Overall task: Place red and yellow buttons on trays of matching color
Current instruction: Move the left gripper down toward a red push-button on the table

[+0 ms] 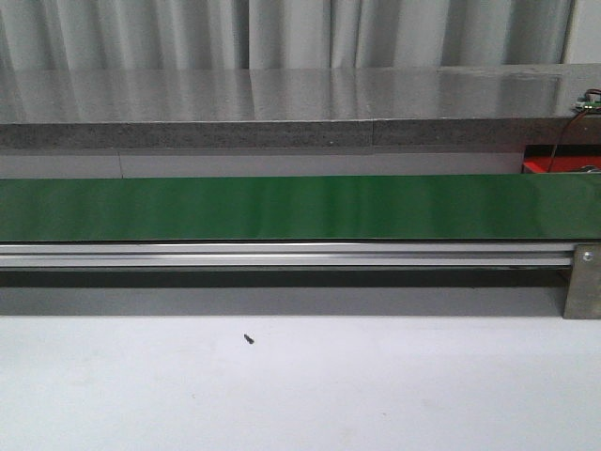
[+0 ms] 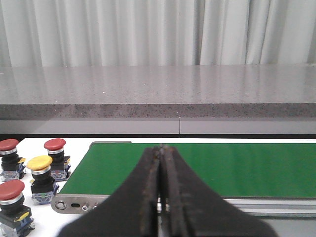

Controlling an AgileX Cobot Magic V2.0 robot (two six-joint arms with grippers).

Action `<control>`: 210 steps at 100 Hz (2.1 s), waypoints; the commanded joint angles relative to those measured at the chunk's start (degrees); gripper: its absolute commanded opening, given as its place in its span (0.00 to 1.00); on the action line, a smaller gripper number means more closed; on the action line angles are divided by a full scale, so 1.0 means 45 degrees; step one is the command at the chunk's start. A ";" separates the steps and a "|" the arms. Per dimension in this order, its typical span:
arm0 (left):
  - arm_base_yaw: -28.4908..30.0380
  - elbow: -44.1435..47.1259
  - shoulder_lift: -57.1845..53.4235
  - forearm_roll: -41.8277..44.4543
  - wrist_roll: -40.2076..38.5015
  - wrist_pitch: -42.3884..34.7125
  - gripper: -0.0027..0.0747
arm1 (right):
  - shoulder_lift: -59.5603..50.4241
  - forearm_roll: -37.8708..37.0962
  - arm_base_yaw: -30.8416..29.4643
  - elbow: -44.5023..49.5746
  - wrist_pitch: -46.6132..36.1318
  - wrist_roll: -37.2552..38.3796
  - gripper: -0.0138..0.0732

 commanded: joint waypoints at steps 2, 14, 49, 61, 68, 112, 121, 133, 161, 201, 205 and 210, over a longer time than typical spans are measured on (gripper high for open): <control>0.0022 0.0521 -0.0439 -0.0069 -0.0139 -0.1144 0.01 | -0.0215 -0.0152 0.0027 -0.0231 -0.0953 -0.0044 0.08; 0.0022 0.0521 -0.0439 -0.0069 -0.0139 -0.1237 0.01 | -0.0215 -0.0152 0.0027 -0.0231 -0.0953 -0.0044 0.08; 0.0022 -0.0794 -0.0275 -0.0320 -0.0139 -0.0482 0.01 | -0.0215 -0.0152 0.0027 -0.0231 -0.0953 -0.0044 0.08; 0.0022 -0.2487 0.0434 -0.0320 -0.0139 0.1146 0.01 | -0.0215 -0.0152 0.0027 -0.0231 -0.0953 -0.0044 0.08; 0.0022 -0.3661 0.1123 -0.0344 -0.0139 0.2096 0.01 | -0.0215 -0.0152 0.0027 -0.0231 -0.0953 -0.0044 0.08; 0.0022 -0.9423 0.6432 -0.0347 -0.0139 0.8566 0.01 | -0.0215 -0.0152 0.0027 -0.0231 -0.0953 -0.0044 0.08; 0.0022 -0.9443 0.6957 -0.0409 -0.0139 0.8541 0.01 | -0.0215 -0.0152 0.0027 -0.0231 -0.0953 -0.0044 0.08; 0.0022 -0.9443 0.7429 -0.0409 -0.0139 0.8510 0.01 | -0.0215 -0.0152 0.0027 -0.0231 -0.0953 -0.0044 0.08; 0.0022 -0.9443 0.7882 -0.0716 -0.0139 0.9094 0.10 | -0.0215 -0.0152 0.0027 -0.0231 -0.0953 -0.0044 0.08; 0.0022 -0.9443 0.7882 -0.0723 -0.0139 0.9680 0.82 | -0.0215 -0.0152 0.0027 -0.0231 -0.0953 -0.0044 0.08; 0.0022 -0.9443 0.7882 -0.0654 -0.0390 0.9771 0.82 | -0.0215 -0.0152 0.0027 -0.0231 -0.0953 -0.0044 0.08; 0.0022 -0.9443 0.7882 -0.0289 -0.1166 0.9827 0.82 | -0.0215 -0.0152 0.0027 -0.0231 -0.0953 -0.0044 0.08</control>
